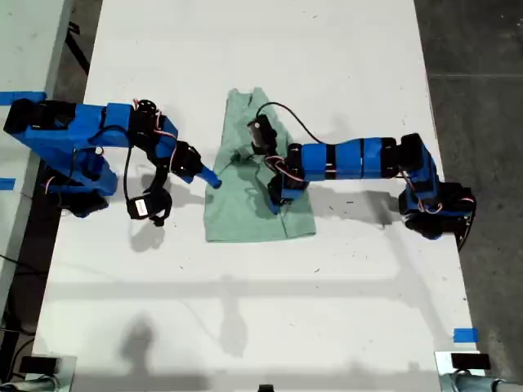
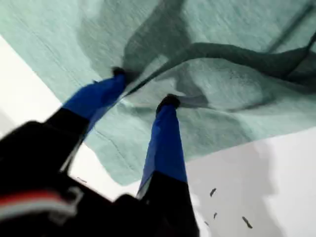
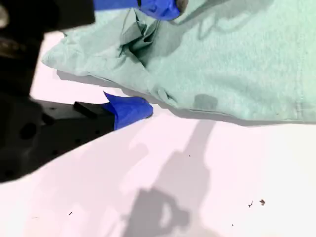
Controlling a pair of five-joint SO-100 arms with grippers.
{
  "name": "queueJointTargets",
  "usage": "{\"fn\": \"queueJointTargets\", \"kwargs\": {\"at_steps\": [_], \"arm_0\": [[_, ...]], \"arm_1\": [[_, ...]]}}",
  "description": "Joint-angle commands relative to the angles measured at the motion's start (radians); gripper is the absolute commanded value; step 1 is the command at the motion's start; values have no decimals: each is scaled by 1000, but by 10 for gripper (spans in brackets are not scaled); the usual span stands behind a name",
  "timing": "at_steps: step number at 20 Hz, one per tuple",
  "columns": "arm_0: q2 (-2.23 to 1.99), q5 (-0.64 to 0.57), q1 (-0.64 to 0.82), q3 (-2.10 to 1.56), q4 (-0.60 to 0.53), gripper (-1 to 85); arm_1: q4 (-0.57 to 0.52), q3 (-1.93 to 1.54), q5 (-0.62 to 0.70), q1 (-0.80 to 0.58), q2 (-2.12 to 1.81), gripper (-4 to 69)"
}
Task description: Fold tshirt
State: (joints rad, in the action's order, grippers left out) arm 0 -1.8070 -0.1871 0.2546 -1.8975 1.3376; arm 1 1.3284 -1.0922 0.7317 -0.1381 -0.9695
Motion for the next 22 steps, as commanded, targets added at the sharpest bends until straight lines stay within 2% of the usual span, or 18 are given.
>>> {"fn": "queueJointTargets", "kwargs": {"at_steps": [1, 5, 12, 16, 22], "arm_0": [[-18, -5, 6, 18, 2, 283], [-18, 2, 11, 44, 43, 286], [-9, 6, 23, 101, 114, 282], [121, -3, 40, 110, 51, 278], [367, -25, 83, 123, -120, 241]], "arm_1": [[97, 75, 14, 11, -149, 272], [284, 48, 41, -11, -362, 259], [275, -256, 54, -81, -681, 229], [242, -296, 60, -84, -693, 220], [222, -316, 57, -71, -695, 219]]}}
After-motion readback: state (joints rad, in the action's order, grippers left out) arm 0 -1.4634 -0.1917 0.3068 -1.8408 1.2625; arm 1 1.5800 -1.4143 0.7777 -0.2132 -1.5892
